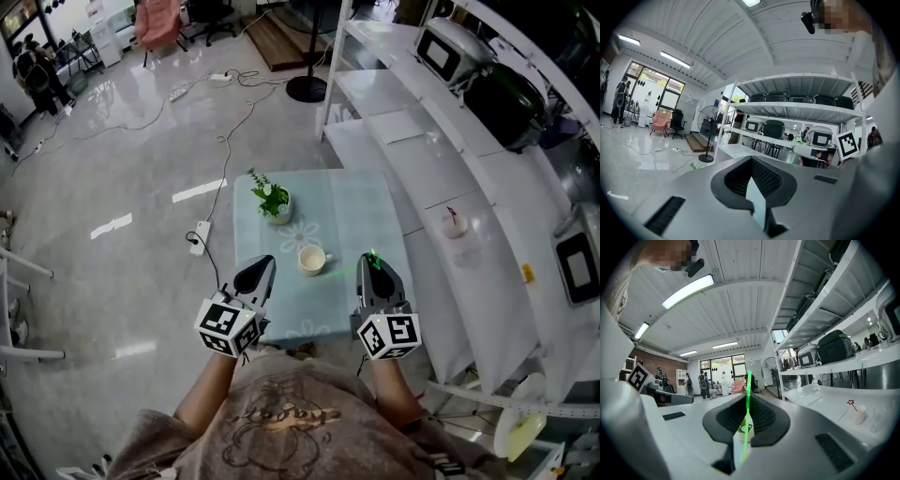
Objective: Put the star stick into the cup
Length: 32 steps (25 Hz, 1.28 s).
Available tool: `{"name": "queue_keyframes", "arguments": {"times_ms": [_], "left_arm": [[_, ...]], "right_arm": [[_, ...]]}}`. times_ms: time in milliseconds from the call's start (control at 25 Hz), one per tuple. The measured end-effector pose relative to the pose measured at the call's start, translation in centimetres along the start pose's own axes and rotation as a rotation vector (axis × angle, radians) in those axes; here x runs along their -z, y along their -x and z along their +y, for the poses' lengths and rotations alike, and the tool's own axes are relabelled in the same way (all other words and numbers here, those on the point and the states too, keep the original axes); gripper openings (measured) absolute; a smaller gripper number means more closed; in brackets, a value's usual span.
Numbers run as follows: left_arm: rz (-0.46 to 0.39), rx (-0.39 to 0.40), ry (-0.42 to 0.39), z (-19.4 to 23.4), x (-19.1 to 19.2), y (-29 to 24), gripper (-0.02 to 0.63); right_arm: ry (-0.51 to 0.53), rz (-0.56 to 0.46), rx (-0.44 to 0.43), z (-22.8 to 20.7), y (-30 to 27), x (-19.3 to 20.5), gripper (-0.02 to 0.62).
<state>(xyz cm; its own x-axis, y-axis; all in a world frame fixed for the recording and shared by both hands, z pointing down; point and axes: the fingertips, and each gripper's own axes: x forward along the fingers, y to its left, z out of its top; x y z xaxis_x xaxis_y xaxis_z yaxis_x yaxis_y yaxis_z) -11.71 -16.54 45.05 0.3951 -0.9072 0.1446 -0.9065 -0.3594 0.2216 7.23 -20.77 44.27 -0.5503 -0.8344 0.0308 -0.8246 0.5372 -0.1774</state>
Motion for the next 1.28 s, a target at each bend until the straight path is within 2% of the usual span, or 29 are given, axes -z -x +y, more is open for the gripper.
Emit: {"name": "queue_keyframes", "arguments": {"times_ms": [440,640,1280], "left_arm": [[0.023,0.058,0.031,2.6,0.8,-1.8,0.021],[0.051,0.073,0.014,3.3,1.5,-2.0,0.021],[0.124,0.062,0.021,5.4,3.8,-1.6,0.021]], "right_arm": [[-0.01,0.006,0.053,0.1,-4.8,1.7,0.017],[0.004,0.051,0.072,-0.7,-7.1,4.6,0.017],[-0.088,0.153,0.125,-2.8,-10.9,14.6,0.017]]}}
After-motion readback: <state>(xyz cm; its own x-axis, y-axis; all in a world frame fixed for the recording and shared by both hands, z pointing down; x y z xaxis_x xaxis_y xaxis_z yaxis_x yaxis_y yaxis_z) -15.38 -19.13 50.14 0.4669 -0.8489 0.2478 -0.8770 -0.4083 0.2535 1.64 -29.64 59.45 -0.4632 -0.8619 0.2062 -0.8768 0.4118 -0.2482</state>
